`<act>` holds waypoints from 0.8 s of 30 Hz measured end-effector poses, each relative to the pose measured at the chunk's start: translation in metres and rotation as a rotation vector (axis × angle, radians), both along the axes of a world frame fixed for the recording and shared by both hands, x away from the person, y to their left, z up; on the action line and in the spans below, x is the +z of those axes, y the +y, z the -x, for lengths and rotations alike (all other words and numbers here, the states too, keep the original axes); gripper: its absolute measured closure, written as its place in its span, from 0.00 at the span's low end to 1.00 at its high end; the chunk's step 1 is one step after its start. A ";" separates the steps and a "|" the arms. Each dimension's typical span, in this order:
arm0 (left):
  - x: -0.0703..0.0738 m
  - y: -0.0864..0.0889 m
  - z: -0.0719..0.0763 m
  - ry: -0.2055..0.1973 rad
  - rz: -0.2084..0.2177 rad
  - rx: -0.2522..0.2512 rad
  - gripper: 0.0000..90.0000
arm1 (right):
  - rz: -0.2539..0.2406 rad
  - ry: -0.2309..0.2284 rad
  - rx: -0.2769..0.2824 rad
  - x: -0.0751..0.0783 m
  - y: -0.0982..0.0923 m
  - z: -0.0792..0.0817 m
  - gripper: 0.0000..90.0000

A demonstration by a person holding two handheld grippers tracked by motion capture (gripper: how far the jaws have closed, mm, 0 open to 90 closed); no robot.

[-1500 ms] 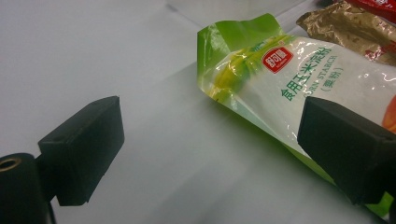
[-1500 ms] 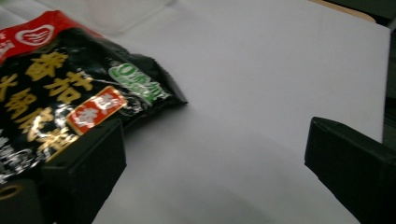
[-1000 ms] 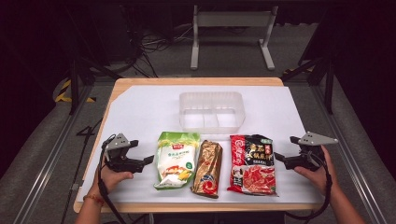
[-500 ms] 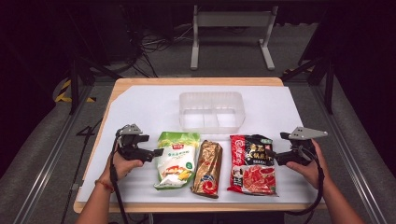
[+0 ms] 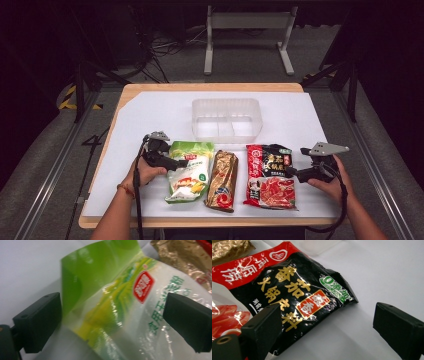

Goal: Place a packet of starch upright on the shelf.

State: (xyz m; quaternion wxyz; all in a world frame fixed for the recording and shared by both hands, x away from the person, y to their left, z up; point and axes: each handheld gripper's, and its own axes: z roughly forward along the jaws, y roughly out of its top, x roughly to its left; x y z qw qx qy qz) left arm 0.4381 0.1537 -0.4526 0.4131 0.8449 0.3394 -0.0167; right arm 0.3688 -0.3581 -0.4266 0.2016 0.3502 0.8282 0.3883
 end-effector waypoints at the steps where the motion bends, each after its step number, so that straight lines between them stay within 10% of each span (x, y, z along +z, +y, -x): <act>1: 0.000 0.000 0.000 0.000 0.000 0.000 0.04 | 0.000 0.000 0.000 0.000 0.000 0.000 0.11; 8: 0.003 -0.008 0.004 -0.002 -0.020 0.017 0.12 | -0.013 -0.006 0.027 0.002 0.005 0.004 0.12; 13: 0.007 -0.005 0.007 -0.023 -0.028 0.075 0.39 | -0.025 0.002 0.049 0.000 0.006 0.004 0.13; 24: 0.014 -0.013 0.020 -0.087 -0.025 0.024 0.86 | -0.015 0.007 0.070 -0.001 0.010 0.004 0.13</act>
